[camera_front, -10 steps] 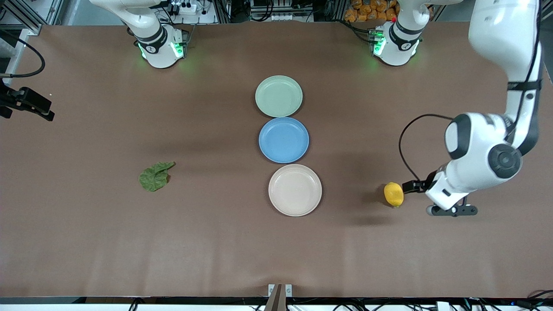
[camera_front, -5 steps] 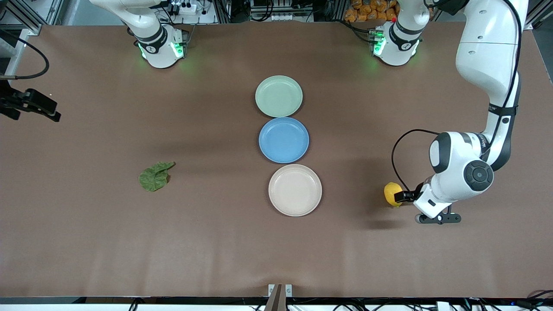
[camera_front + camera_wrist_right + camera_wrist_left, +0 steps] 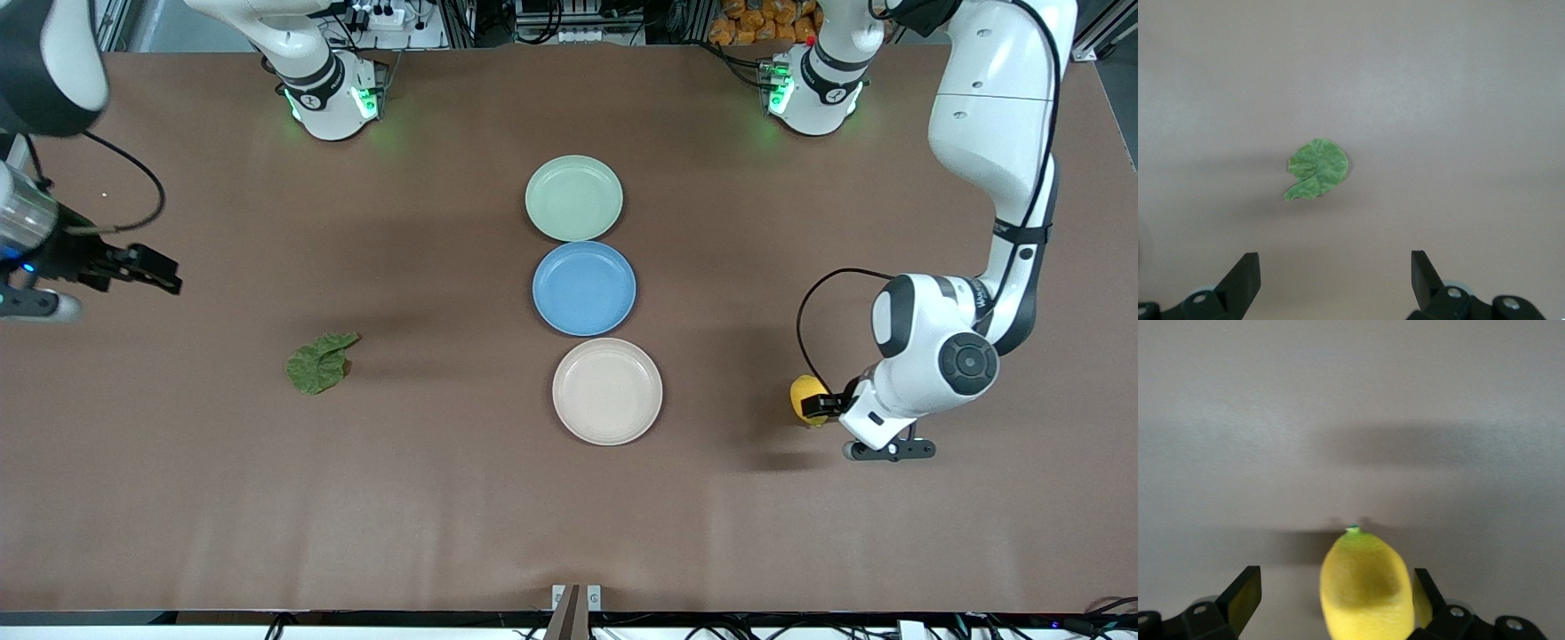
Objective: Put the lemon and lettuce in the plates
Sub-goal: 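Grasp the lemon with the left gripper while the right gripper reaches the lettuce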
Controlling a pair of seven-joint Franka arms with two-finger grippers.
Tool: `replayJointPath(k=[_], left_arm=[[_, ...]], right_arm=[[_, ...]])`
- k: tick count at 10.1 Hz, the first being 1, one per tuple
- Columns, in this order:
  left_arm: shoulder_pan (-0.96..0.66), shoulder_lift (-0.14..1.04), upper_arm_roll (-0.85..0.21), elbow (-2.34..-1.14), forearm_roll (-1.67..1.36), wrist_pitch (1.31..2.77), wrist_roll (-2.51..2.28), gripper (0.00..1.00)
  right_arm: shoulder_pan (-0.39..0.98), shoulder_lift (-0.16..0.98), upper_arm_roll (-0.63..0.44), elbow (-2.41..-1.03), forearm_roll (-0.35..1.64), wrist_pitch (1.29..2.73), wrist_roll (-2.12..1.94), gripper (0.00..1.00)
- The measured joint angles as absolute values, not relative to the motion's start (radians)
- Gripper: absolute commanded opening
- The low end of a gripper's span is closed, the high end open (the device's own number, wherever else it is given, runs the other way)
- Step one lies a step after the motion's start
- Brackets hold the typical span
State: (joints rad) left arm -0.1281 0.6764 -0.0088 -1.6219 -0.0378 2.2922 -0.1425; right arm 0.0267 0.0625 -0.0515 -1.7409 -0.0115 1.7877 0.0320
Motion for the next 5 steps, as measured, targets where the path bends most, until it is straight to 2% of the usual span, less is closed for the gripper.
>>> replayJointPath(k=[5], left_arm=[[-0.14, 0.7, -0.009, -1.623, -0.038, 2.297, -0.177, 1.0]], right_arm=[[0.029, 0.128, -0.05, -1.922, -0.008, 2.037, 0.032, 1.0]])
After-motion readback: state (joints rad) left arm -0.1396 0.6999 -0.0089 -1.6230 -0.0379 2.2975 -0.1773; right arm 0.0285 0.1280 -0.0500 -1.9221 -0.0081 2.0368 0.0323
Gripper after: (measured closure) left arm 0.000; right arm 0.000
